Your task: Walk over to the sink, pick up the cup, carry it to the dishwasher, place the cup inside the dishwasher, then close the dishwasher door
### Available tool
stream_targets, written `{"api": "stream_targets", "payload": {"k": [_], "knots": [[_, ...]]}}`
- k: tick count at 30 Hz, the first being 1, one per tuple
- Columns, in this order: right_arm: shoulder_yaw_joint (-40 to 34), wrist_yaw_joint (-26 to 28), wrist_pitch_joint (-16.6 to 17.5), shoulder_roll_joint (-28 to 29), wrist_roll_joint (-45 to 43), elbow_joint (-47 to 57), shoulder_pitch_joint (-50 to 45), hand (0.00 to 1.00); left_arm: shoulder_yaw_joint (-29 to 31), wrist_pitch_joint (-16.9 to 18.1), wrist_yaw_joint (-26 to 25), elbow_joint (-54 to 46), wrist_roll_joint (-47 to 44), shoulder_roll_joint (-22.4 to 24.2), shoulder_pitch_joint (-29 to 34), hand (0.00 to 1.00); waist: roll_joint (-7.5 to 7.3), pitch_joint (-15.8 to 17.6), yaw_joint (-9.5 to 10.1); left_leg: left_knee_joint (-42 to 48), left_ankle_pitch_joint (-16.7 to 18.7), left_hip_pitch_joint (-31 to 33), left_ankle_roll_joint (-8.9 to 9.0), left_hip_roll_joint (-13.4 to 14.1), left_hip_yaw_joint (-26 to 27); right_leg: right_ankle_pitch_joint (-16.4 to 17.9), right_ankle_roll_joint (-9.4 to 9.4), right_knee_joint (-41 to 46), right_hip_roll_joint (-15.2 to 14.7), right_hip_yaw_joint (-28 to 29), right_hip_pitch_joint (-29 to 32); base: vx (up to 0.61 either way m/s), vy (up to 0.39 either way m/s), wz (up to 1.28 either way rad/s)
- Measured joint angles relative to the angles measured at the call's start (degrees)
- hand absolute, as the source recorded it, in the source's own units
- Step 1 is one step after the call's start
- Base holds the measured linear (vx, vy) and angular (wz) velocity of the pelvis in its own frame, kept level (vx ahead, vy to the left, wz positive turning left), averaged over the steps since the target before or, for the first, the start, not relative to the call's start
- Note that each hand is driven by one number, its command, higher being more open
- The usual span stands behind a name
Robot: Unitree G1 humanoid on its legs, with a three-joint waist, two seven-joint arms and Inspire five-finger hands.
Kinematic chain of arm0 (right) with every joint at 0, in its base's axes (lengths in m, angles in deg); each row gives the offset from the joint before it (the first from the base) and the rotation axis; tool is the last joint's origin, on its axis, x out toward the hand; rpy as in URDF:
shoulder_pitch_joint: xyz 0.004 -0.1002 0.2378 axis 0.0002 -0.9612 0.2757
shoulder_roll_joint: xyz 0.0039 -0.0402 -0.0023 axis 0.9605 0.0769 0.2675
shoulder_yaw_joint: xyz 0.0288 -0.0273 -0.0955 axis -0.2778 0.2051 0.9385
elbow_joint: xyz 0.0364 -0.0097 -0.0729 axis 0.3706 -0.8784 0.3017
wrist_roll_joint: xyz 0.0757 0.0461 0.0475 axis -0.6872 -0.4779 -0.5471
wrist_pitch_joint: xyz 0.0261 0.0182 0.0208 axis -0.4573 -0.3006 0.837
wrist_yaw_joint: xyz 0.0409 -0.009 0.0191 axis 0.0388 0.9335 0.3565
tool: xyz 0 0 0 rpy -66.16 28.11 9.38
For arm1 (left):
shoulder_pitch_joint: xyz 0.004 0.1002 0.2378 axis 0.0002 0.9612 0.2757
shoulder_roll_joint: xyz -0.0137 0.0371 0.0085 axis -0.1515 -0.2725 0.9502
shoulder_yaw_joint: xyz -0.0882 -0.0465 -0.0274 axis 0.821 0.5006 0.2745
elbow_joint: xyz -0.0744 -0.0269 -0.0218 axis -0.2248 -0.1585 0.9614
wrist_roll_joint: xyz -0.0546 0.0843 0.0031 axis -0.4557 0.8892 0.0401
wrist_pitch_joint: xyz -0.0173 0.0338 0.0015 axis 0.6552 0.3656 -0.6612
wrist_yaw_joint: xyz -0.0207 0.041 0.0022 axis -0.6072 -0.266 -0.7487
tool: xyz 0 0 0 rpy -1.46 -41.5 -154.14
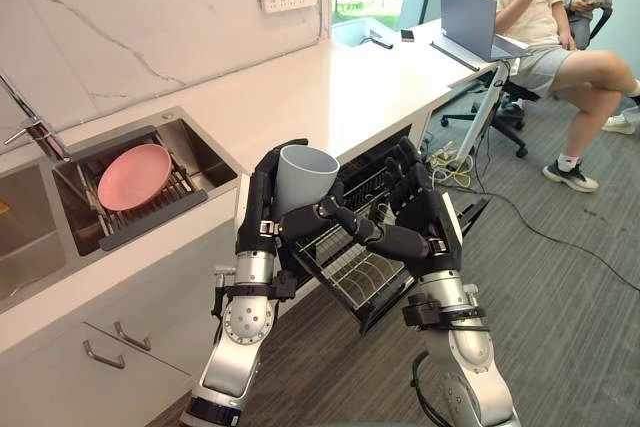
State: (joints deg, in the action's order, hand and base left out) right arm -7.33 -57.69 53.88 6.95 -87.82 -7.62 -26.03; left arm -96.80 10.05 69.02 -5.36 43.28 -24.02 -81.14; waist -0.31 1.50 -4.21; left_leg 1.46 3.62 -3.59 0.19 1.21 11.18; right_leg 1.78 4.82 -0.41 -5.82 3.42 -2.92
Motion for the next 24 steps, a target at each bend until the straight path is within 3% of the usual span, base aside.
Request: {"api": "stream_targets", "payload": {"k": [15, 24], "knots": [[2.94, 0.78, 0.26, 0.0, -0.99, -0.08, 0.8, 1.0, -6.63, 0.02, -0.26, 1.95, 6.51, 0.2, -1.52, 0.0, -0.07, -0.47, -0.14, -1.48, -1.03, 0.0, -0.1, -0.15, -0.42, -0.43, -0.03, -0.73, -0.01, -0.5, 0.08, -0.01, -0.013, 0.01], [3.79, 0.68, 0.44, 0.0, -1.14, -1.29, 0.76, 1.0, -7.63, 0.04, -1.93, 1.93, 7.62, 0.31, -1.52, 0.0, -0.43, -0.82, -0.24, -2.75, -2.1, 0.0, -0.07, -0.21, -0.72, -0.63, -0.04, -0.75, 0.03, -0.83, 0.48, -0.04, -0.029, 0.02]]}}
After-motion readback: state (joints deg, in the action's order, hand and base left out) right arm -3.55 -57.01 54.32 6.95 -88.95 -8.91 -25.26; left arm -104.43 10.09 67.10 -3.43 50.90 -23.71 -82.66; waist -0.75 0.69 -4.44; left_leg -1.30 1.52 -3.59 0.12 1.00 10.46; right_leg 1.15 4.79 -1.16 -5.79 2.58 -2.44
